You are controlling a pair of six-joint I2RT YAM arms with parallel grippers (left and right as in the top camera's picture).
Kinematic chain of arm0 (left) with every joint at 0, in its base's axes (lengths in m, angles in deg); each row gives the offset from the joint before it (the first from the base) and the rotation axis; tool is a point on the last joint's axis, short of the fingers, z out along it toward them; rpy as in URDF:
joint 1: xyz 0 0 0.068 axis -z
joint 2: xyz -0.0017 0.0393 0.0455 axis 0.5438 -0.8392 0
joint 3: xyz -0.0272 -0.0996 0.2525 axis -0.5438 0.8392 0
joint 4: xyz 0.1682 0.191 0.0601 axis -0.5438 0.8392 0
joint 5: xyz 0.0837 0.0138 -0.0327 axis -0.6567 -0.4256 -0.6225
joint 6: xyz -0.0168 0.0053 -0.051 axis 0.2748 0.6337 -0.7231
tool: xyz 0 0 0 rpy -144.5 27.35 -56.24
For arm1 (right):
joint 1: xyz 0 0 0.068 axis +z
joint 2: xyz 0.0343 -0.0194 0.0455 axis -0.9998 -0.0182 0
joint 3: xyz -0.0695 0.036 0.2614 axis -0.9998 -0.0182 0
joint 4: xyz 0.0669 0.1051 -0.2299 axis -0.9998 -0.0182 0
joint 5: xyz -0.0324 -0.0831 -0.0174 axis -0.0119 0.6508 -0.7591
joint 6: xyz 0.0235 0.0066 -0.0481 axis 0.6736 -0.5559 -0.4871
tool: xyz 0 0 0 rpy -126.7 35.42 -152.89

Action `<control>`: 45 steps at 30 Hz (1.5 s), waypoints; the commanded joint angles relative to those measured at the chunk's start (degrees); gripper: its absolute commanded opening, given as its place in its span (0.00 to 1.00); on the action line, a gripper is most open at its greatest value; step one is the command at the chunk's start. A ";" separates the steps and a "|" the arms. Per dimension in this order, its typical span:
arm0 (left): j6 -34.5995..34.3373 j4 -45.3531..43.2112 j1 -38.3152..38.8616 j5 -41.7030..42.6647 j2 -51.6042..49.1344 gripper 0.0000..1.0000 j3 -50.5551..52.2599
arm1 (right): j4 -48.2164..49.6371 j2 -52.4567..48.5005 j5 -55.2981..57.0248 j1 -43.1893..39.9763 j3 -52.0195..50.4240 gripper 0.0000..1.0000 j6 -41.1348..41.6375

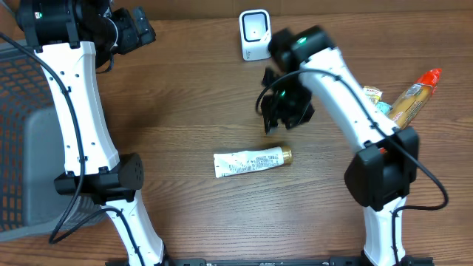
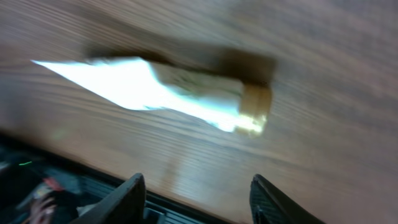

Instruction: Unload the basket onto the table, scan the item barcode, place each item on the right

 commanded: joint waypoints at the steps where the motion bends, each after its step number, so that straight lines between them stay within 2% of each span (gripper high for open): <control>1: 1.09 0.11 0.46 -0.37 1.49 0.99 -0.13 | -0.02 0.28 9.90 3.04 -2.78 0.53 9.49; 4: 1.09 0.11 0.42 -0.37 1.49 0.99 -0.13 | -0.02 0.31 9.97 5.40 -2.91 0.47 11.76; 6: 1.07 0.11 0.42 -0.37 1.49 1.00 -0.13 | -0.04 0.31 9.92 7.19 -3.23 0.38 12.94; 8: 1.07 0.11 0.42 -0.35 1.49 1.00 -0.13 | 0.00 0.31 9.94 8.76 -4.26 0.20 13.46; 9: 1.07 0.11 0.42 -0.35 1.49 0.99 -0.13 | 0.07 0.31 9.97 9.53 -5.09 0.15 13.68; 11: 1.09 0.11 0.42 -0.37 1.49 1.00 -0.13 | 0.48 0.28 10.99 10.73 -7.02 0.05 15.63; 12: 1.07 0.11 0.42 -0.37 1.49 1.00 -0.13 | 1.05 0.31 11.50 11.28 -8.24 0.04 16.61; 18: 1.09 0.11 0.42 -0.37 1.49 1.00 -0.13 | 7.08 0.28 11.80 12.70 -15.54 0.04 20.76; 24: 1.09 0.11 0.42 -0.37 1.49 1.00 -0.13 | 11.04 0.28 12.46 12.68 -20.70 0.04 20.94; 34: 1.07 0.11 0.42 -0.37 1.49 1.00 -0.13 | 17.81 0.28 26.10 12.68 -23.74 0.04 20.22; 36: 1.09 0.11 0.42 -0.37 1.49 1.00 -0.13 | 20.63 0.28 28.39 12.68 -23.74 0.05 16.50; 38: 1.07 0.11 0.42 -0.37 1.49 0.99 -0.13 | 26.14 0.28 29.14 12.68 -23.71 0.16 8.07; 40: 1.07 0.11 0.42 -0.37 1.49 1.00 -0.13 | 31.23 0.28 29.38 12.68 -23.71 0.22 2.82; 45: 1.07 0.11 0.42 -0.37 1.49 1.00 -0.13 | 44.59 0.28 29.40 12.68 -23.04 0.25 -4.28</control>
